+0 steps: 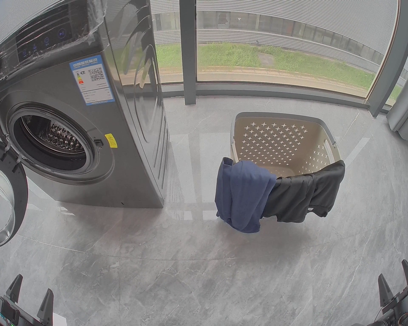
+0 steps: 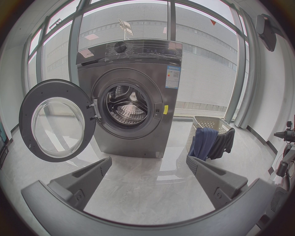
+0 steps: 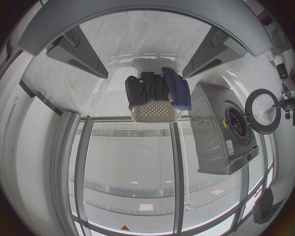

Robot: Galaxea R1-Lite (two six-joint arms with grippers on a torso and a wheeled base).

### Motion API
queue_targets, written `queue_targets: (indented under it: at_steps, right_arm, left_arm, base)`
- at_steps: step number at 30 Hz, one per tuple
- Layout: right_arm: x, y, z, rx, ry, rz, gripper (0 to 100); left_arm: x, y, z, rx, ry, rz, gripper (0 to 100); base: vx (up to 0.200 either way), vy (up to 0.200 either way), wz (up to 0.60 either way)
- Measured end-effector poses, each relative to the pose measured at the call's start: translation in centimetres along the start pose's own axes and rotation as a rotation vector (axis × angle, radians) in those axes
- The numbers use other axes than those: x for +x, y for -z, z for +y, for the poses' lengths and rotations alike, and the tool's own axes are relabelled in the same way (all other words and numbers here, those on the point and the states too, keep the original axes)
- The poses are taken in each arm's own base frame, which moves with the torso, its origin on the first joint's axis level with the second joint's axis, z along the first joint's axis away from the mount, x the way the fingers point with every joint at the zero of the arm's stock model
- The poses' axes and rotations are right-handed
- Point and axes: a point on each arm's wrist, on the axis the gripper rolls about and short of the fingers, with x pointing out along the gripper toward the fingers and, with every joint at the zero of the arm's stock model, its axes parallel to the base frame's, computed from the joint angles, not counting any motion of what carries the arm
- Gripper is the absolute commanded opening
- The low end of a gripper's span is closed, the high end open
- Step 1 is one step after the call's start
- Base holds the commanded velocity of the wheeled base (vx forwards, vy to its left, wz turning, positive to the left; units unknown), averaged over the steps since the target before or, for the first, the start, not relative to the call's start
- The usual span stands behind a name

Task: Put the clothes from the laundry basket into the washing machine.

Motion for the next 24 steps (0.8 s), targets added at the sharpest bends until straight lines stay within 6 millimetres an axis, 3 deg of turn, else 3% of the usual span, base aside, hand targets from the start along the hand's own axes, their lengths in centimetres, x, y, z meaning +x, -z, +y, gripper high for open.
queue_targets:
  at_steps: [8,24]
  right_arm:
    - [0.00,0.00,0.00,-0.001,0.000,0.000,100]
    - [0.00,0.00,0.00,-0.001,0.000,0.000,100]
  left_arm:
    - [0.00,-0.01,0.00,0.000,0.000,-0.001,100]
    - [0.00,0.00,0.00,0.000,0.000,0.000,100]
  base:
    - [0.000,0.000,0.00]
    - [0.000,-0.200,0.00]
